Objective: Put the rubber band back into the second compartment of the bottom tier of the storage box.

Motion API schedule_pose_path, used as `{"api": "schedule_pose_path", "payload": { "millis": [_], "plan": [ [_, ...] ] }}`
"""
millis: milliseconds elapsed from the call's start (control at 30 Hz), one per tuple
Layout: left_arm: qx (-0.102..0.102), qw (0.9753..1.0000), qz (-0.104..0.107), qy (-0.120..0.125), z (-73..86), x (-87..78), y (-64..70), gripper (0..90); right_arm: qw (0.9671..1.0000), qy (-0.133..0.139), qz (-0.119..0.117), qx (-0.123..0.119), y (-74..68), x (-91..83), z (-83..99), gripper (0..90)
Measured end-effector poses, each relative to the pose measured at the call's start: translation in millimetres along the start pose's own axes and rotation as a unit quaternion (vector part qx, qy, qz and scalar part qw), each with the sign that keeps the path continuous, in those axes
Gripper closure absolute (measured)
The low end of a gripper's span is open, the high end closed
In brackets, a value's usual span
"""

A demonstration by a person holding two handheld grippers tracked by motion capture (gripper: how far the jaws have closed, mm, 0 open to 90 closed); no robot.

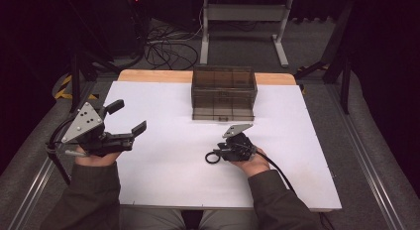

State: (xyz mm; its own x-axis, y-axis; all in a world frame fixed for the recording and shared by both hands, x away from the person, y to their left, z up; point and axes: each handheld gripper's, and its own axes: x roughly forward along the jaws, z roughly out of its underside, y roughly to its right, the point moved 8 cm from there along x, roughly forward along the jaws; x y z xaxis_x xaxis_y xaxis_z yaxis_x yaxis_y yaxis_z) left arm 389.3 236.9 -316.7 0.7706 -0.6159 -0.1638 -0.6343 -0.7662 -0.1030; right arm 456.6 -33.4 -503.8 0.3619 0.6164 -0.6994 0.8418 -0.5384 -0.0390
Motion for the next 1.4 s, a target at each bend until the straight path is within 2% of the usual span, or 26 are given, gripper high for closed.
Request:
{"api": "schedule_pose_path", "payload": {
  "millis": [233, 500, 667, 1033, 1400],
  "plan": [
    [0.0, 1.0, 0.0, -0.002, 0.9, 0.5, -0.5, 10.4, 0.9999, -0.01, 0.0, -0.01, -2.1, 4.6, 2.8, 71.5],
    [-0.002, 1.0, 0.001, -0.003, 1.8, 1.1, -0.9, 10.3, 0.9994, -0.015, 0.016, -0.028, -2.9, 6.0, 3.5, 76.7],
    [-0.002, 1.0, 0.002, -0.005, 2.3, 2.0, -0.2, 10.5, 0.9991, -0.015, 0.012, -0.038, -6.6, 6.3, 3.7, 84.3],
    [-0.003, 1.0, 0.004, -0.006, 2.6, 2.4, 0.5, 10.6, 0.9992, -0.012, 0.016, -0.034, -4.5, 5.7, 2.7, 87.4],
    [-0.002, 0.9999, 0.007, -0.009, 3.4, 4.2, 1.7, 10.6, 0.9993, 0.013, 0.028, -0.02, 2.1, -0.6, -3.6, 87.5]
  ]
}}
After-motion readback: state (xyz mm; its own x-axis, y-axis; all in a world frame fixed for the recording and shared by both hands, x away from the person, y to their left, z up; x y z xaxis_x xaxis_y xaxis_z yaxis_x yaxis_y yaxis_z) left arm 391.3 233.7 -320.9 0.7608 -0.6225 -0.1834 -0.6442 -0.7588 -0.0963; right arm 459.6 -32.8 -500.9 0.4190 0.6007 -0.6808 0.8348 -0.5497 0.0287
